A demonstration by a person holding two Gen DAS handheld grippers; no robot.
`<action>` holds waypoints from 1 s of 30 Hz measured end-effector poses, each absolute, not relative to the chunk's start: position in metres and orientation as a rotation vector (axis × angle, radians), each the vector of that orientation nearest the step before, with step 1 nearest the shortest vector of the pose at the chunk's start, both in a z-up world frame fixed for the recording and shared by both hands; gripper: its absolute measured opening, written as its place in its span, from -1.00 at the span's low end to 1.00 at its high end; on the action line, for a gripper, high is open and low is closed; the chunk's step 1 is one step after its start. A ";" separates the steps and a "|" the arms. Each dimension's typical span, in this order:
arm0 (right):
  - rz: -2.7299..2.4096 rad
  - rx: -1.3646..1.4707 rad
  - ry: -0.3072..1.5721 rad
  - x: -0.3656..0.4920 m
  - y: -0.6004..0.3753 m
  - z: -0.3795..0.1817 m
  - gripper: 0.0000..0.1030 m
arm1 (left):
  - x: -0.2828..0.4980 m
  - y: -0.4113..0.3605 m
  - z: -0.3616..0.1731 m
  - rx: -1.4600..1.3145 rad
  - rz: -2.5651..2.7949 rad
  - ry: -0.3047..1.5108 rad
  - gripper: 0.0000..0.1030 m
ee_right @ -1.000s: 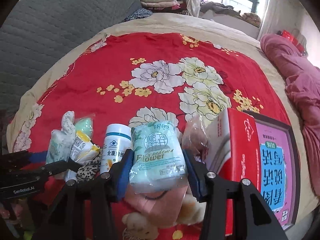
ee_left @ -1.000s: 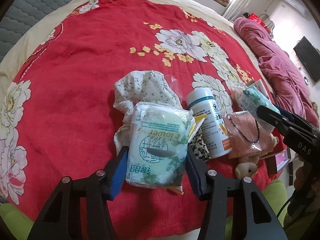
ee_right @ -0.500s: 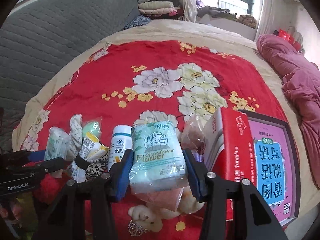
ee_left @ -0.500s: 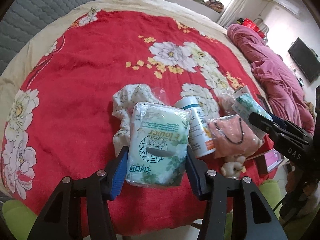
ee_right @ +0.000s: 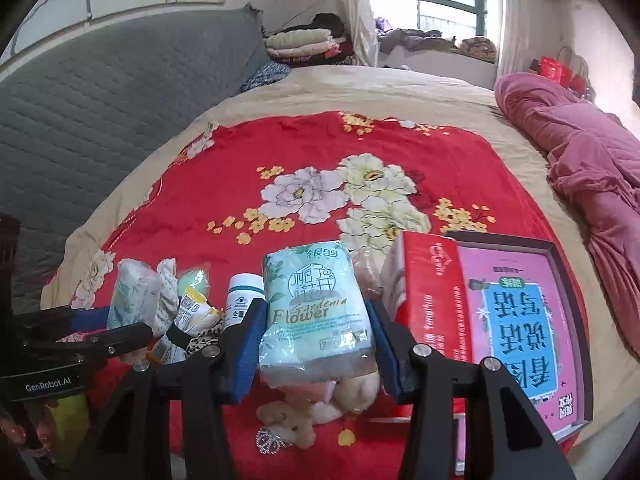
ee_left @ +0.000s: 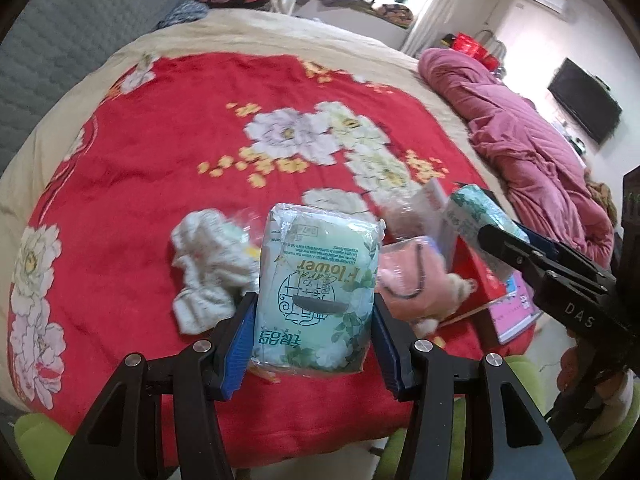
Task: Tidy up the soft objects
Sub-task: 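Carry both tissue packs over the pink tray with both grippers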
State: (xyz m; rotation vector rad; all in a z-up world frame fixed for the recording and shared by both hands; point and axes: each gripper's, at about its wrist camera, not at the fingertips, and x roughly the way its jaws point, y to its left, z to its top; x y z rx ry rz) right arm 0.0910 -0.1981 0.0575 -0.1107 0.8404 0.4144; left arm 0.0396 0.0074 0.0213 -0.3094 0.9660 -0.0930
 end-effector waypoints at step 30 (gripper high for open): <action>0.091 0.127 0.756 0.071 -0.400 0.082 -0.03 | 0.085 -0.191 0.077 -0.077 -0.363 0.910 0.07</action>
